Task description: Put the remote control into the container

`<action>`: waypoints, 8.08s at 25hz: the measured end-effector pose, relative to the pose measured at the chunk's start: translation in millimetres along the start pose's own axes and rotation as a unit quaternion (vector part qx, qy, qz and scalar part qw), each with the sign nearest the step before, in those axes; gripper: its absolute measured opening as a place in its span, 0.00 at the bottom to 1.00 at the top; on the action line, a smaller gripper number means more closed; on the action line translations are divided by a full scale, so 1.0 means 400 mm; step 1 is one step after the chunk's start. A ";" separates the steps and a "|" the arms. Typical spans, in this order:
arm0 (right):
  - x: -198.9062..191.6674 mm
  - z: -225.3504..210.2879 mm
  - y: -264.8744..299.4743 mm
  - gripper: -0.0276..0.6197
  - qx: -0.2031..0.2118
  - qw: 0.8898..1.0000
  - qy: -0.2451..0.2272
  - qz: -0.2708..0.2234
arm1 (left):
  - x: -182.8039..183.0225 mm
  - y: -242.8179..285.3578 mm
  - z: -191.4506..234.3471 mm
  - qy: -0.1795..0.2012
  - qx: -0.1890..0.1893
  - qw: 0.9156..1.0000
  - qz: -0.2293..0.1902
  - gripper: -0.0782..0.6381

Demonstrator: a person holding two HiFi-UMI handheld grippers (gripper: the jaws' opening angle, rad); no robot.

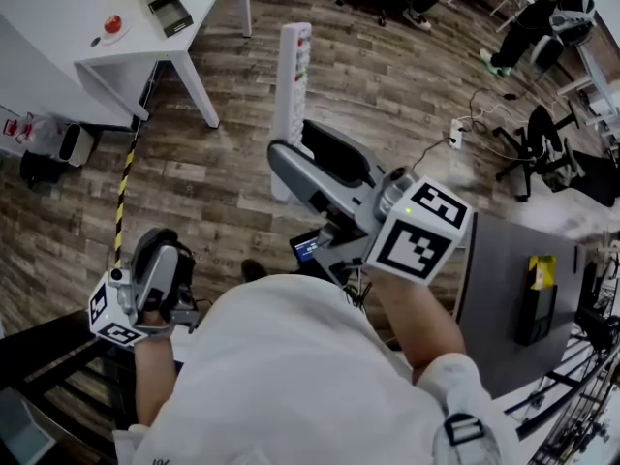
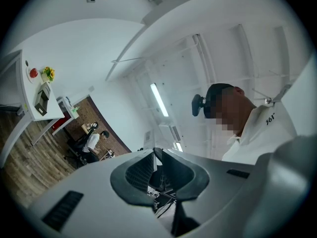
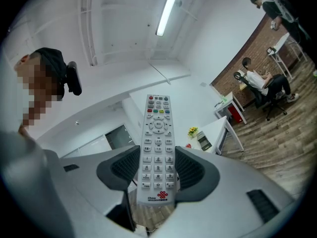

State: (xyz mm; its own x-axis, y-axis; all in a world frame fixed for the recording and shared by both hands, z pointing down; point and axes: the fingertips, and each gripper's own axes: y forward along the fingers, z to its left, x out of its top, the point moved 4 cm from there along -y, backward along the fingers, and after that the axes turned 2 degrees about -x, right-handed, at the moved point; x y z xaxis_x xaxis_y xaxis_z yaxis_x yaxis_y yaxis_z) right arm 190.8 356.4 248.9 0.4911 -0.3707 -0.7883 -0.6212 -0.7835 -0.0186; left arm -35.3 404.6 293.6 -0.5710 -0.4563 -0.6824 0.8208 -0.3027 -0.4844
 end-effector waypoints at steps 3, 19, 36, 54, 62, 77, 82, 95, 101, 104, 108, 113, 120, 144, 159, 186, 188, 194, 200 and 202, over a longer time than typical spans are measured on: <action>-0.020 0.024 0.029 0.39 0.000 1.000 -0.001 0.002 | 0.022 -0.035 0.003 -0.001 0.001 1.000 0.000 0.19; -0.096 0.083 0.177 0.39 0.002 1.000 0.004 0.016 | 0.107 -0.158 0.044 -0.008 0.008 1.000 0.008 0.19; 0.076 -0.188 0.343 0.39 0.027 0.999 0.010 0.034 | 0.158 0.062 0.316 0.021 0.049 0.999 -0.001 0.19; 0.238 -0.470 0.570 0.39 0.065 0.993 0.025 0.090 | 0.231 0.260 0.607 0.058 0.140 0.988 -0.040 0.26; 0.243 -0.509 0.756 0.39 0.058 0.994 0.019 0.087 | 0.355 0.234 0.770 0.055 0.134 0.989 -0.031 0.26; 0.234 -0.528 1.188 0.39 -0.004 0.997 0.017 0.076 | 0.685 0.128 1.117 0.013 0.098 0.995 0.004 0.26; 0.212 -0.517 1.299 0.39 -0.009 0.996 0.018 0.083 | 0.763 0.075 1.182 0.009 0.103 0.995 0.002 0.26; 0.219 -0.537 1.390 0.39 -0.007 0.995 0.011 0.099 | 0.806 0.073 1.256 0.006 0.103 0.995 -0.007 0.26; 0.246 -0.579 1.424 0.39 0.009 0.993 0.015 0.116 | 0.812 0.101 1.285 0.015 0.127 0.992 -0.018 0.26; 0.267 -0.602 1.434 0.39 0.014 0.992 0.014 0.121 | 0.812 0.127 1.299 0.018 0.133 0.991 -0.022 0.26; 0.279 -0.635 1.436 0.39 0.019 0.991 0.017 0.134 | 0.802 0.157 1.312 0.022 0.141 0.989 -0.028 0.26; 0.293 -0.667 1.440 0.39 0.026 0.989 0.015 0.147 | 0.787 0.189 1.334 0.025 0.151 0.988 -0.034 0.26; 0.295 -0.707 1.440 0.39 0.035 0.986 0.019 0.161 | 0.761 0.213 1.350 0.030 0.165 0.985 -0.033 0.26; 0.146 -0.737 1.554 0.39 -0.042 0.976 0.033 0.213 | 0.801 0.105 1.438 0.005 0.167 0.986 0.012 0.26; 0.000 -0.887 1.607 0.39 -0.108 0.946 0.033 0.303 | 0.697 0.076 1.579 -0.011 0.208 0.975 0.075 0.26; -0.160 -1.110 1.797 0.39 -0.197 0.871 -0.035 0.449 | 0.577 0.045 1.775 -0.051 0.271 0.949 0.150 0.26; -0.170 -1.121 1.817 0.39 -0.202 0.864 -0.045 0.460 | 0.579 0.043 1.786 -0.052 0.275 0.948 0.150 0.26; -0.206 -1.158 1.860 0.39 -0.223 0.846 -0.061 0.481 | 0.585 0.043 1.809 -0.056 0.279 0.947 0.148 0.26; -0.225 -1.184 1.886 0.39 -0.253 0.833 -0.071 0.487 | 0.582 0.038 1.812 -0.061 0.281 0.946 0.148 0.26; -0.230 -1.190 1.893 0.39 -0.262 0.829 -0.075 0.489 | 0.582 0.038 1.813 -0.062 0.282 0.946 0.149 0.26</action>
State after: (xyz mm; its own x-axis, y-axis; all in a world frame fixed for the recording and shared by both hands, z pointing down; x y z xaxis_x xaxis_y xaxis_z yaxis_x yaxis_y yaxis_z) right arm -34.0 -440.4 600.0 -0.1962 -0.9210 -0.3365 -0.3082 -0.2678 0.9128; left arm -145.3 -313.1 524.2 -0.3362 -0.6754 -0.6563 0.8423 -0.5274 0.1114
